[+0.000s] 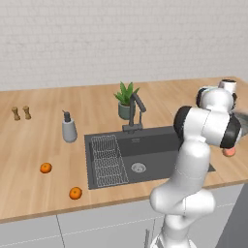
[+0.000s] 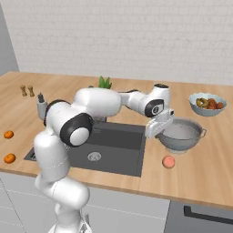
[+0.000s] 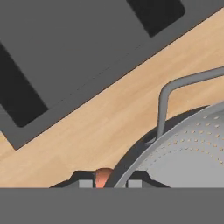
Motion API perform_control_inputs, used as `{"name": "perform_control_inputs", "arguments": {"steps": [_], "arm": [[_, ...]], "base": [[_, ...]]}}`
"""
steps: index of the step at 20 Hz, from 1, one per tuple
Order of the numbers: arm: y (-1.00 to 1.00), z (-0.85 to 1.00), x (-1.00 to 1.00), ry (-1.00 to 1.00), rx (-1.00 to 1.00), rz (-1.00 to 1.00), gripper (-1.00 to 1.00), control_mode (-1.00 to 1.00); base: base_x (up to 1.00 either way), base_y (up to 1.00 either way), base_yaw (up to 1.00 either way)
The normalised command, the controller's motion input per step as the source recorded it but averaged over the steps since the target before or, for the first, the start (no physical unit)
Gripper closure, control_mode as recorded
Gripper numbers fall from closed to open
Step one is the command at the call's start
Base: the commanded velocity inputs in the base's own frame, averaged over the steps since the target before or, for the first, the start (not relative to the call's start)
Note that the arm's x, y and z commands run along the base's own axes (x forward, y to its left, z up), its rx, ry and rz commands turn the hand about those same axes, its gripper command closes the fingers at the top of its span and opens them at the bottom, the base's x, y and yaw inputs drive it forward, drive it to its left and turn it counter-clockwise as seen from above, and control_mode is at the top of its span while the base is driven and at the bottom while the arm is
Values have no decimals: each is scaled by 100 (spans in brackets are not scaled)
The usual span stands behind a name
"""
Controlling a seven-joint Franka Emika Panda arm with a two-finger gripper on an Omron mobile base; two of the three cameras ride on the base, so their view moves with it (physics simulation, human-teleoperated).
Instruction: Put the colander in the sink, put the tangerine, tangerine, peach in the colander, and turn on the sink faucet and pour water over the colander.
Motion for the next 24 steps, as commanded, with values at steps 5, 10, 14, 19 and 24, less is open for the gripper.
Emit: {"name": "perform_control_inputs", "arguments": {"steps": [5,10,14,19,24], "arm": [[54,43,-45,11,-4,37,100,-100],[44,39,-46,-1,0,47,100,-100],[39,36,-43,-1,0,50,100,-100],[39,10,-50,1,1,52,100,-100],[26,0,-41,0,16,45,100,-100]], "base": [[0,0,0],[0,0,0],[0,0,0],[0,0,0],[0,0,0]]}}
